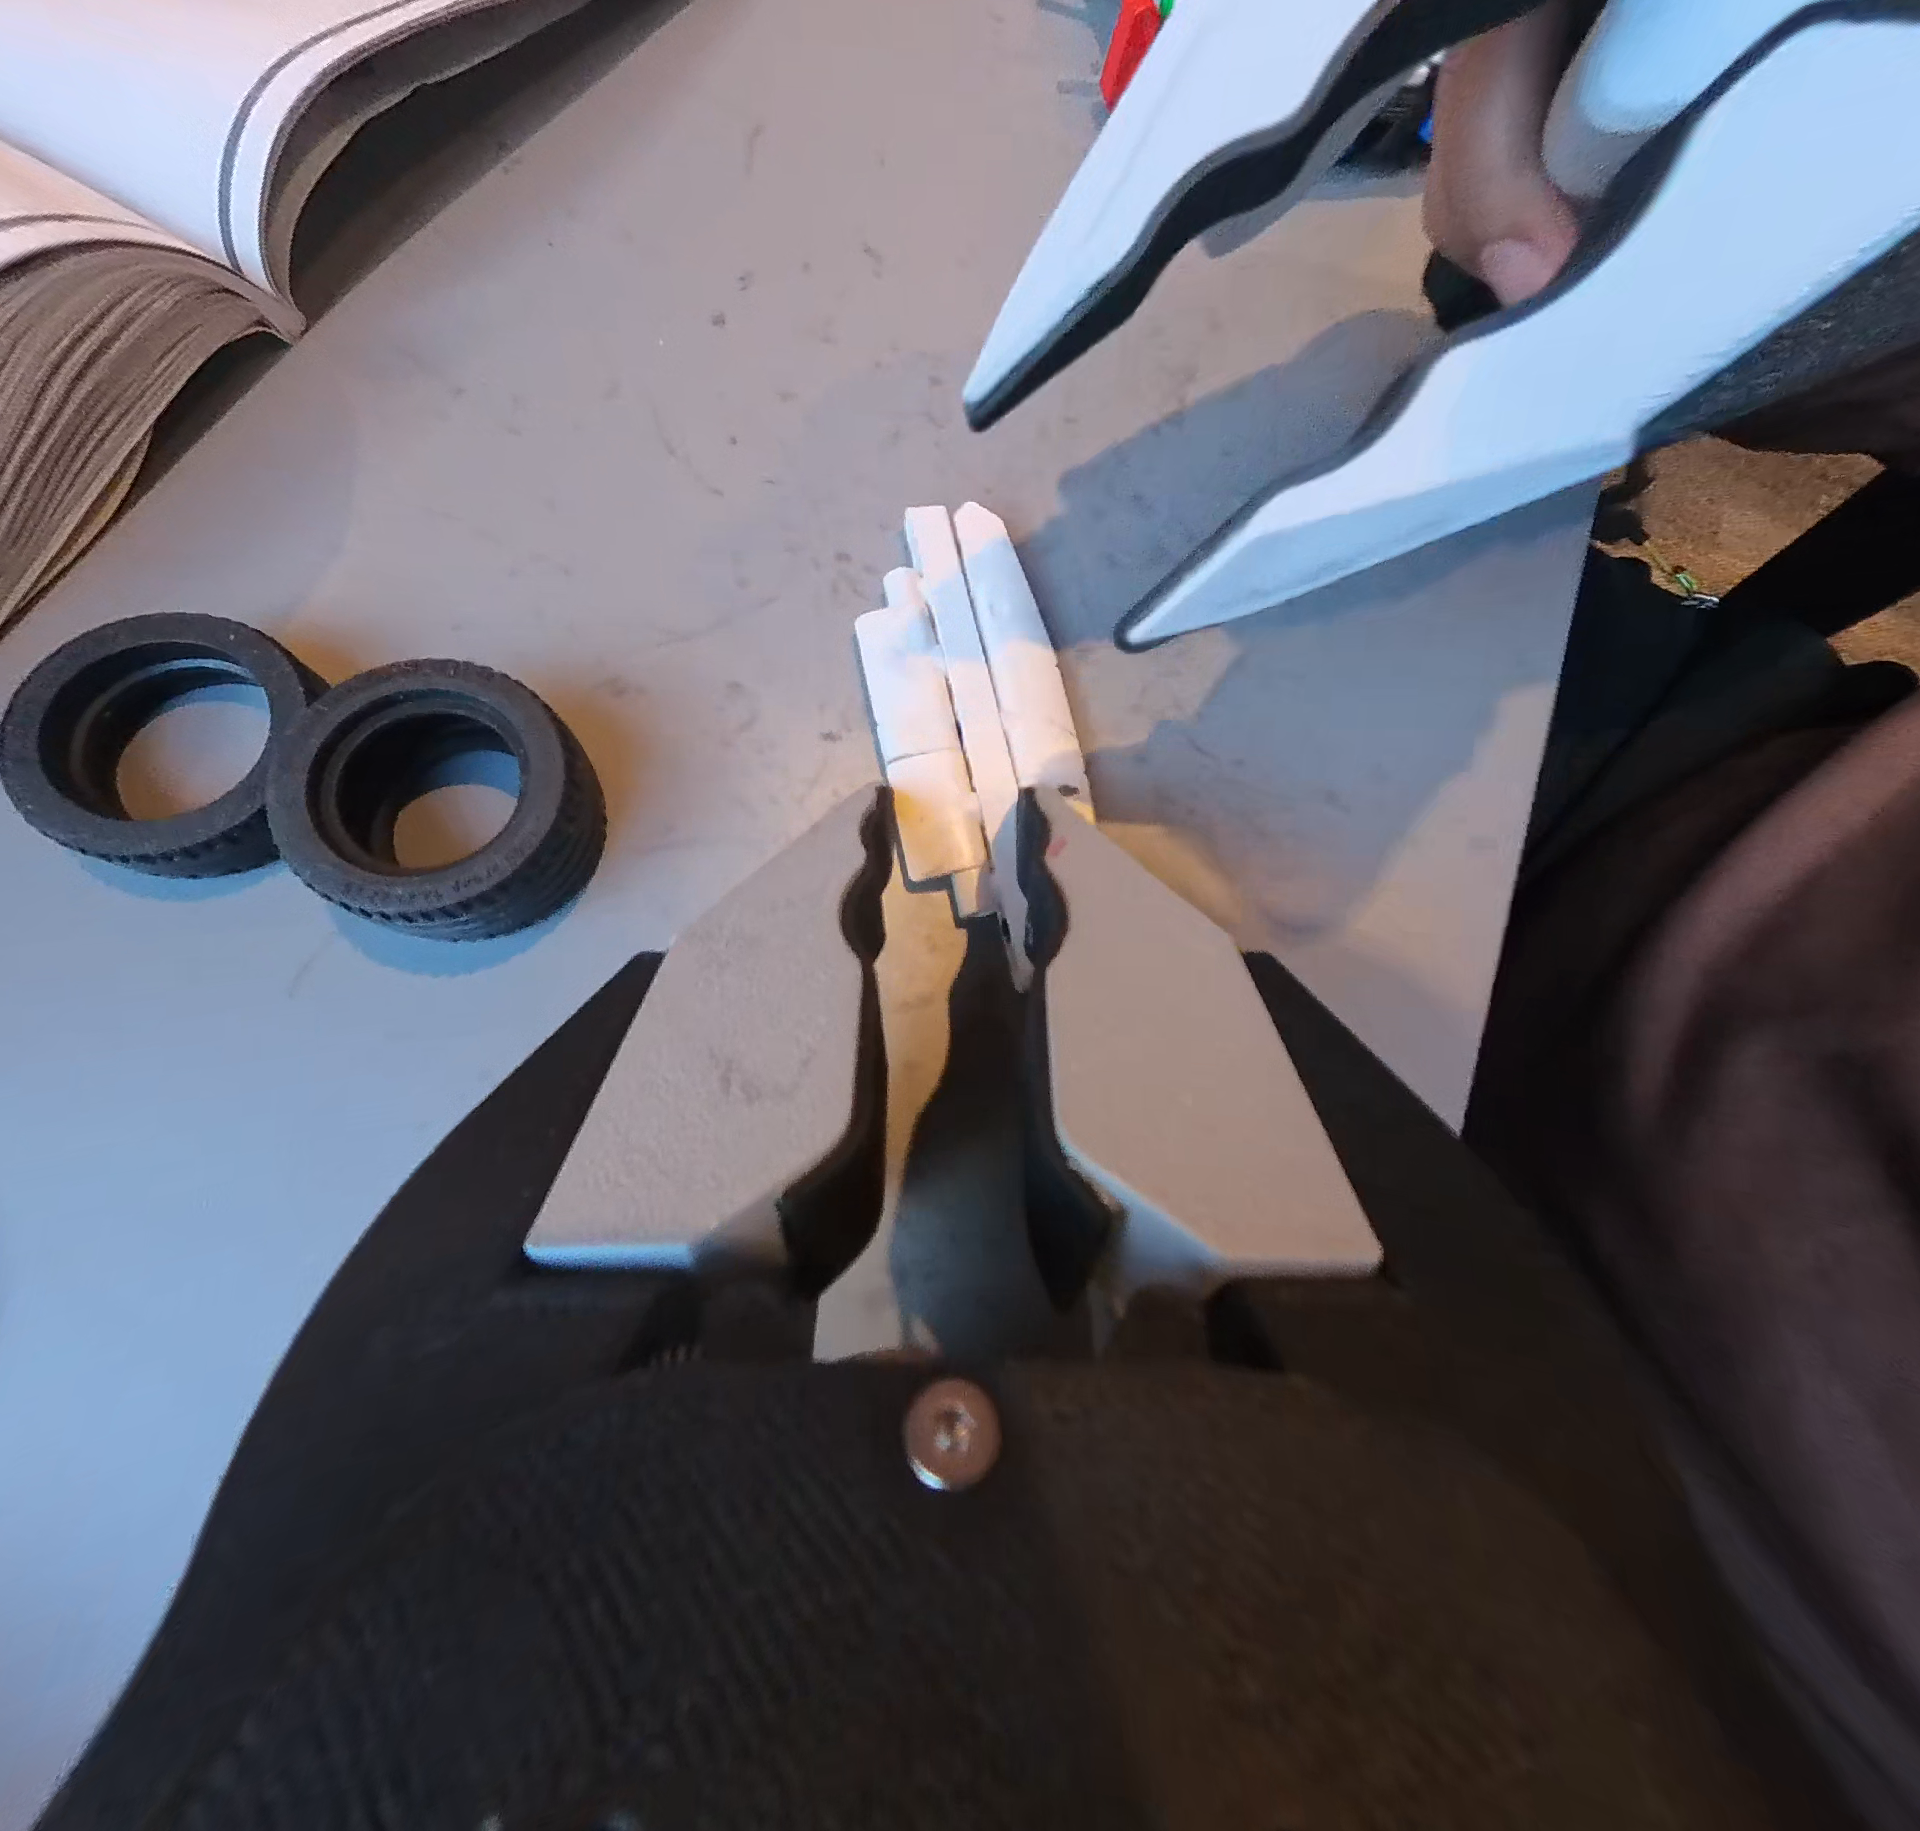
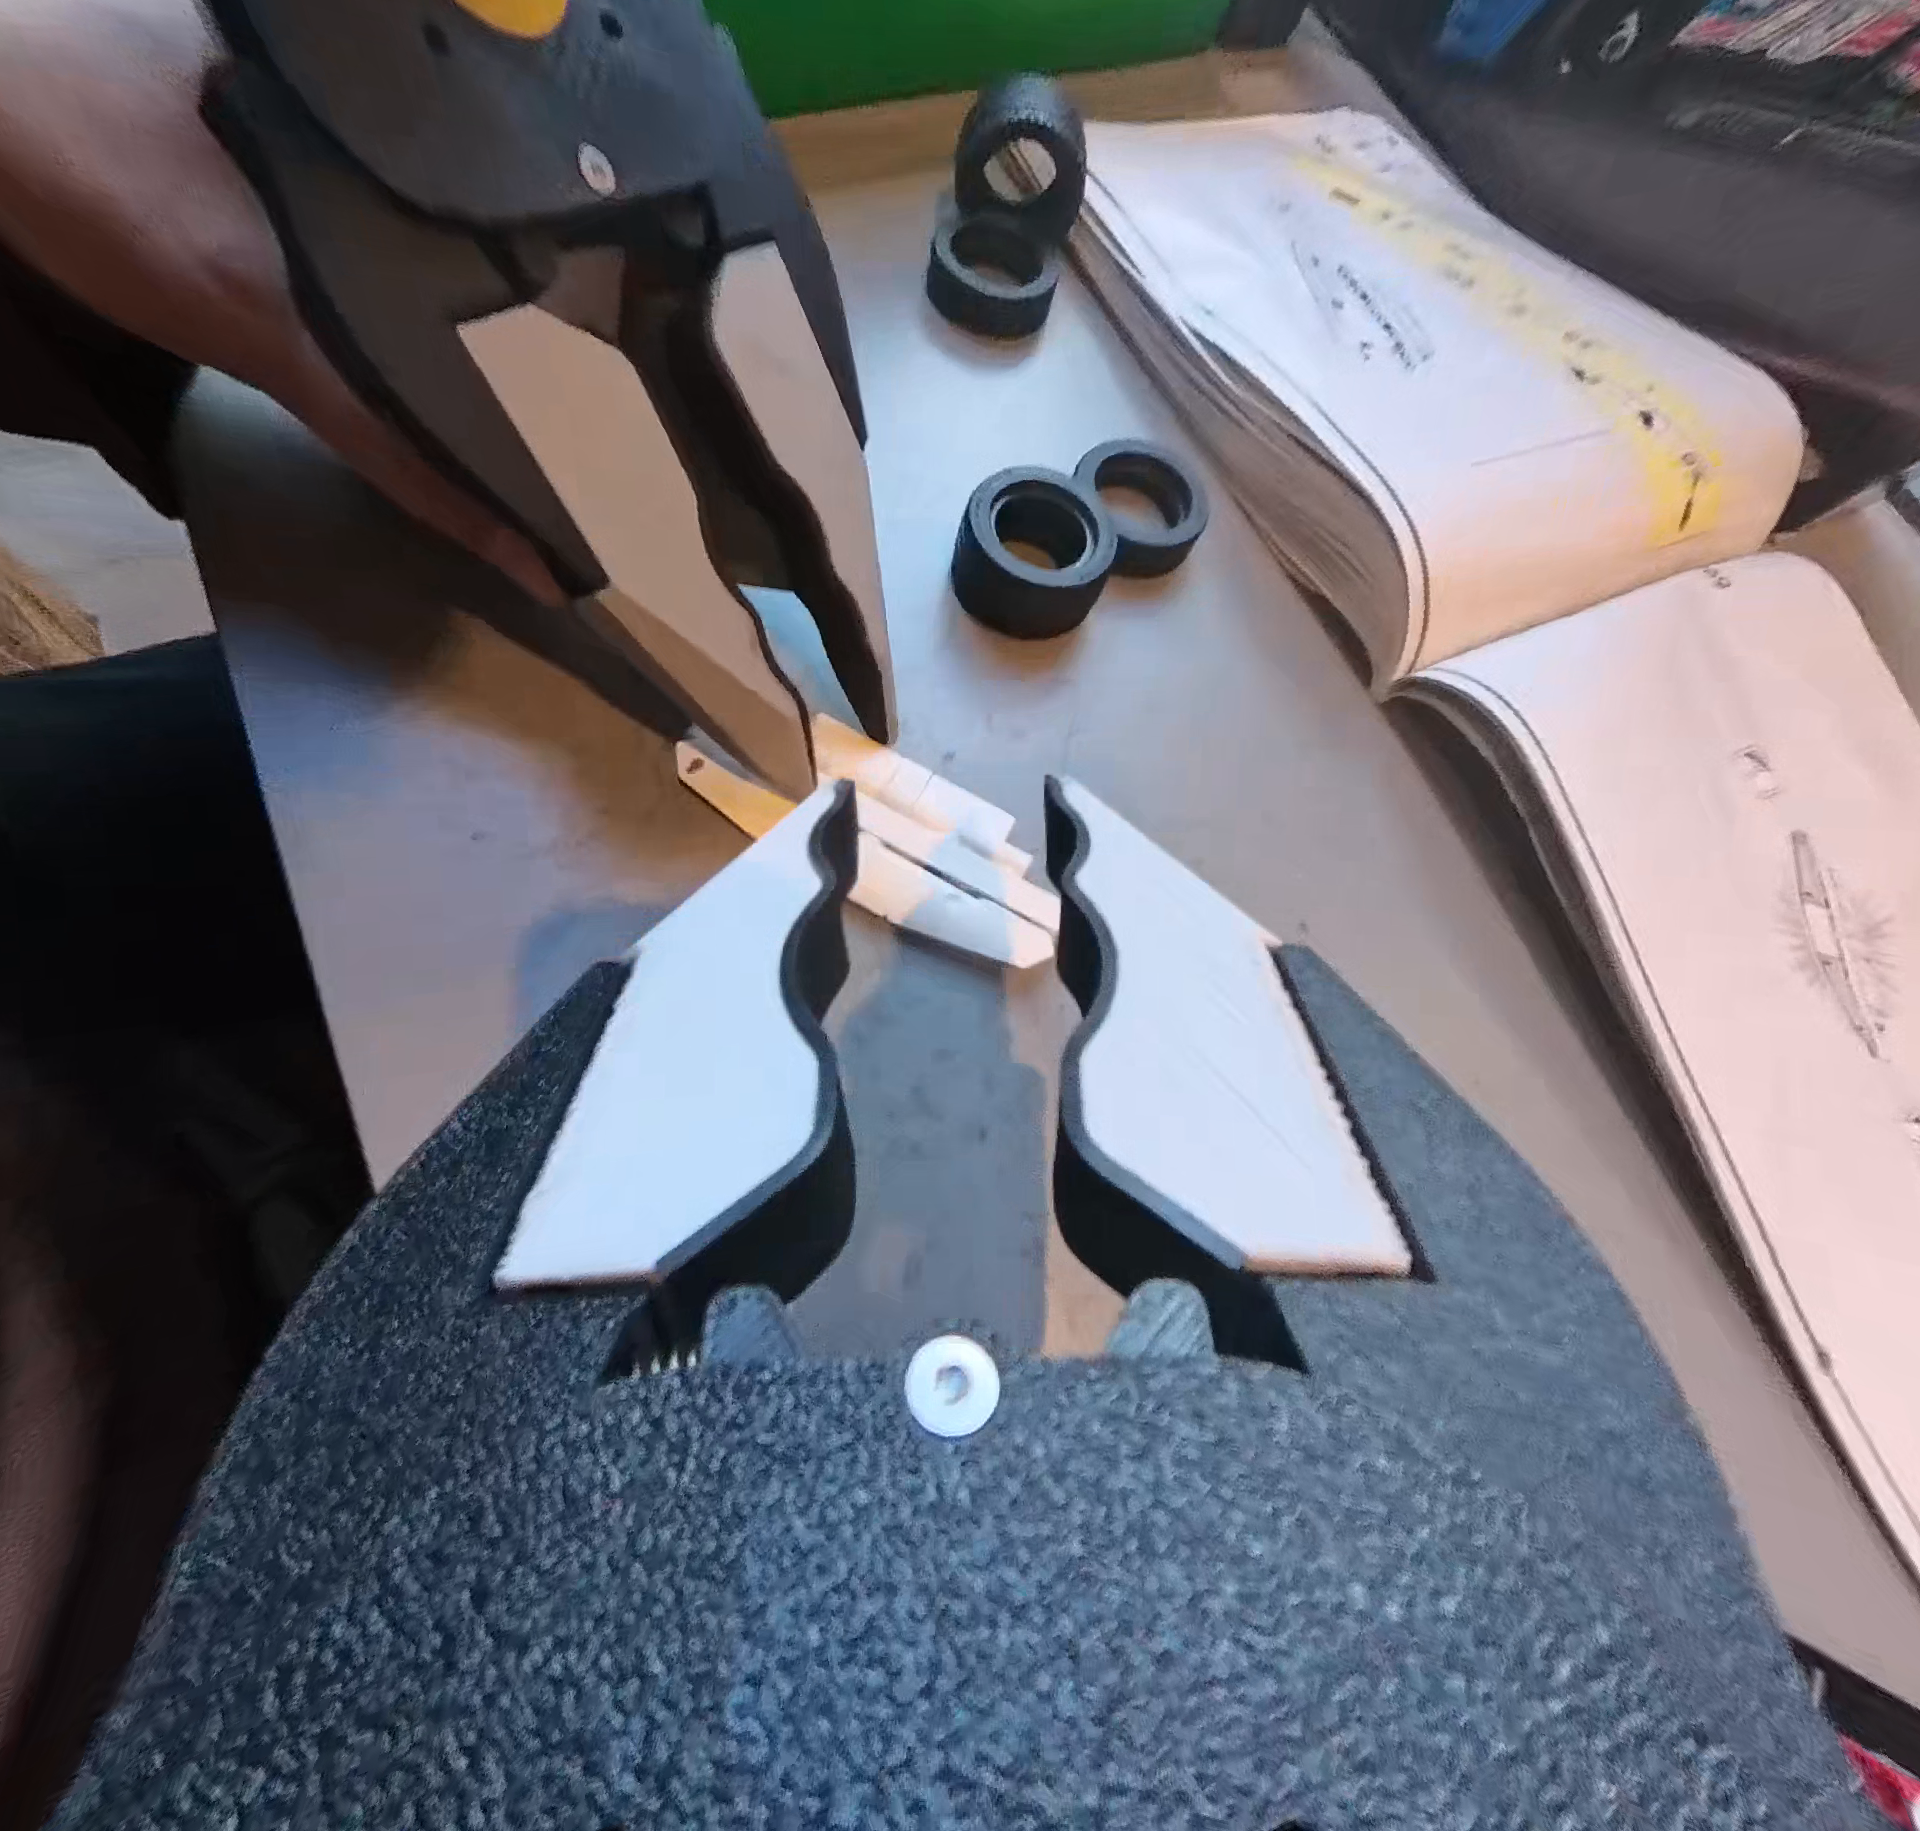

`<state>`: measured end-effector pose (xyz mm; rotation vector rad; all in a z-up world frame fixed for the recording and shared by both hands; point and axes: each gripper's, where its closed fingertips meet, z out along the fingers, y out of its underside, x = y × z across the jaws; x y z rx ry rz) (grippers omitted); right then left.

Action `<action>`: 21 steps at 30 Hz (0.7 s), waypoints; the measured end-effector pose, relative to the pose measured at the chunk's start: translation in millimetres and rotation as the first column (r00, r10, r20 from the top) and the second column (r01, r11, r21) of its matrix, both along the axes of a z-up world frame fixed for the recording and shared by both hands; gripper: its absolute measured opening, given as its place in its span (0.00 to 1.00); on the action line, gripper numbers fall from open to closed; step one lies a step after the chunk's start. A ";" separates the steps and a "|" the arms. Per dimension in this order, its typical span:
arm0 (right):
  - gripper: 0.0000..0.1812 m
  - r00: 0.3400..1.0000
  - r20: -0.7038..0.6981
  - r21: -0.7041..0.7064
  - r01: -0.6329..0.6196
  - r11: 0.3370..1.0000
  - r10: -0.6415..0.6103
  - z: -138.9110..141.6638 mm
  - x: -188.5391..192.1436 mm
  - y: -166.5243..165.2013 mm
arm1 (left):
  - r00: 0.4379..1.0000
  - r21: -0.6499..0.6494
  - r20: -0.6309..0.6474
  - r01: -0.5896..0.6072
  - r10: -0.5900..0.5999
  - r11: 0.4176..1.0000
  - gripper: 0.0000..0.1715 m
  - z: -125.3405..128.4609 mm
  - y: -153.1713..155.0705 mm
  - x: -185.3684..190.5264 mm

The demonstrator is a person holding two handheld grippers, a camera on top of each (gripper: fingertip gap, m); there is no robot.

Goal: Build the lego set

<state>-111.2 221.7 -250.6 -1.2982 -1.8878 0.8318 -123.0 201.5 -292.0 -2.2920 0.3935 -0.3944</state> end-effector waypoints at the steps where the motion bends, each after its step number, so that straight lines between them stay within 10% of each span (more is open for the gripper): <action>1: 0.20 1.000 0.013 0.006 0.004 1.000 -0.004 -3.4 0.0 1.7 | 1.000 0.000 -0.001 0.002 -0.002 1.000 0.12 0.1 0.3 -0.2; 21: 0.36 1.000 0.028 -0.045 -0.006 0.999 0.007 -12.8 -5.6 -1.4 | 0.999 -0.010 -0.045 0.027 -0.028 1.000 0.18 7.3 -16.3 -1.6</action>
